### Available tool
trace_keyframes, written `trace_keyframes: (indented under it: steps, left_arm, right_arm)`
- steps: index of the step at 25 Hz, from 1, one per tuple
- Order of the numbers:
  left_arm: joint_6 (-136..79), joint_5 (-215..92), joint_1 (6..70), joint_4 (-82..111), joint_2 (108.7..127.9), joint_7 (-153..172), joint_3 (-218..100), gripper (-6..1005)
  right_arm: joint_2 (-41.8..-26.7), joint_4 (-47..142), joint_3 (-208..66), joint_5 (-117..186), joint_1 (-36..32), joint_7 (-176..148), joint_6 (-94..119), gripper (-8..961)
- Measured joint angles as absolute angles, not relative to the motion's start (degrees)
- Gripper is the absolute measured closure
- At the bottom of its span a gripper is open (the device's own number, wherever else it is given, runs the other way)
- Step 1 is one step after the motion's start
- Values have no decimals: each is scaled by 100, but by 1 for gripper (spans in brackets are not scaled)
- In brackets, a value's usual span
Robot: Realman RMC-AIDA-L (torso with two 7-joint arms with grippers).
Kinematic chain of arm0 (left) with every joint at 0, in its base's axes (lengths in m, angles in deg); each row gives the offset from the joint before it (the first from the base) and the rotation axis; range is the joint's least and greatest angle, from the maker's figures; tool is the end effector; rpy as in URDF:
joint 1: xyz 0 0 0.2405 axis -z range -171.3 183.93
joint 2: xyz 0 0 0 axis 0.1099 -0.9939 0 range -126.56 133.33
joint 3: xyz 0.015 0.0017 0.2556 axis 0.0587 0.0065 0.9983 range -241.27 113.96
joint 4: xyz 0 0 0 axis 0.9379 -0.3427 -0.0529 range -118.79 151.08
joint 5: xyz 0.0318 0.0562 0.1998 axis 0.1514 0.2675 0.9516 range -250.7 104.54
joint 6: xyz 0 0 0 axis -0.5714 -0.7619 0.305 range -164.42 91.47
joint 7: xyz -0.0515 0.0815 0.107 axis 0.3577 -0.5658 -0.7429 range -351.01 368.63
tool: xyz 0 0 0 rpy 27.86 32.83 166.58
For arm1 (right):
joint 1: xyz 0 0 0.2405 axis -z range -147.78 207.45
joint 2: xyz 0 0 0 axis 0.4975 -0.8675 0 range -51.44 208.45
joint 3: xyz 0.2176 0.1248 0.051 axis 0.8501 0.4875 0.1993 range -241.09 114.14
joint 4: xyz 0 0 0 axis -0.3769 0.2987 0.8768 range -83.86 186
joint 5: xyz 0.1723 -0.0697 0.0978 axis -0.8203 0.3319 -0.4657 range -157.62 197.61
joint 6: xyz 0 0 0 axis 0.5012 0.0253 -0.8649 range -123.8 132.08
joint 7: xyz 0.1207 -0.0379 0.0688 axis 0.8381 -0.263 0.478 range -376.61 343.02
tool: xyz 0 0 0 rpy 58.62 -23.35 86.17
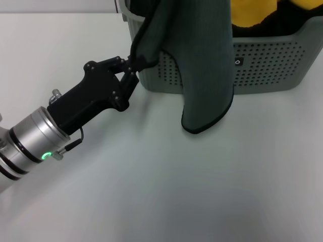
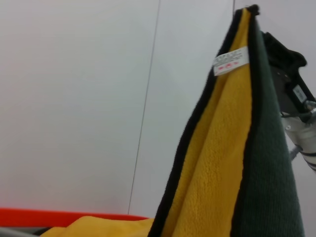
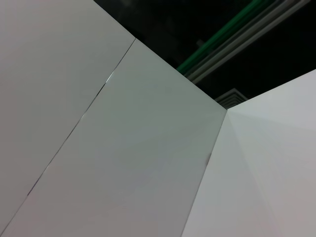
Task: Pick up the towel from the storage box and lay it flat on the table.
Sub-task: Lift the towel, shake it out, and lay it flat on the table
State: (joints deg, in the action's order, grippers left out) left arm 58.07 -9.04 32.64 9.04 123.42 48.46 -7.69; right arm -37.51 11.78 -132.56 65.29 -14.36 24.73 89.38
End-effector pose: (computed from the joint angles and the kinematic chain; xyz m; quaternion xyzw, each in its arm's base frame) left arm -0.2553 0.2874 -0.0329 -0.8153 -0.1454 -0.4845 0.2820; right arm 0.0612 0.3952 0.0655 -0.7608 -0.1996 0.5510 0.2790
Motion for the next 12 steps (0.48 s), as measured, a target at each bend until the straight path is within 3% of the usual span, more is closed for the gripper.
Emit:
trace_keyframes:
  steps: [7,12]
  left_arm:
    - [6259,-886,2988,509,12333,5160,-758,998]
    - [6922,-899,2419,-236,12264,5633,-786,996]
  right_arm:
    - [-3702,1151,-13628,6649,-1355,2553,8931,896]
    - [-3703,829,-13703,7335,-1022,3078,9151,894]
